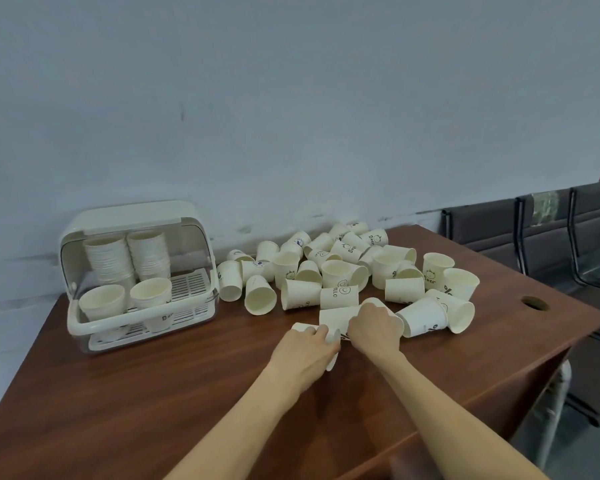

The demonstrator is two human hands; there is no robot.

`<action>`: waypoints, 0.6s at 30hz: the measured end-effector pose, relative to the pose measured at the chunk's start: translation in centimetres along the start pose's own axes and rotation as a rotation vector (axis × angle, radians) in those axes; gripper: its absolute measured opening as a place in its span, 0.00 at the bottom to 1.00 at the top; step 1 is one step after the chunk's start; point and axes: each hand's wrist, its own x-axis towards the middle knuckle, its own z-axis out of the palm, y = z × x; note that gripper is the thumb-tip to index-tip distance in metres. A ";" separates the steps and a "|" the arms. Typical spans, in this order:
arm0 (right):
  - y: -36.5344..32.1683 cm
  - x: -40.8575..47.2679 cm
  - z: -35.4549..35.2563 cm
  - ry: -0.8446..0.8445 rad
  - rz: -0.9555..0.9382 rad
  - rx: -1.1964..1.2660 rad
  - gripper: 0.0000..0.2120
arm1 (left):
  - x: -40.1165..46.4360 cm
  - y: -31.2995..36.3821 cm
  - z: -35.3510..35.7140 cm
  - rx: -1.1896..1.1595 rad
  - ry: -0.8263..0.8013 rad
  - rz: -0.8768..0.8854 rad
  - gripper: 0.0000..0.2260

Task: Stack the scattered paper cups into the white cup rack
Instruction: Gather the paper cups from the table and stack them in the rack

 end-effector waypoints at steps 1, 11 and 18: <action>-0.2 -0.1 0.0 -0.007 0.005 0.018 0.04 | -0.1 -0.3 0.1 0.004 -0.009 -0.018 0.19; -3.3 0.1 0.5 -0.070 0.046 0.292 0.11 | -2.5 -5.3 -0.6 -0.053 0.097 -0.256 0.10; -6.9 0.4 1.3 -0.001 -0.073 0.193 0.08 | -4.4 -9.1 -0.9 -0.091 0.218 -0.427 0.09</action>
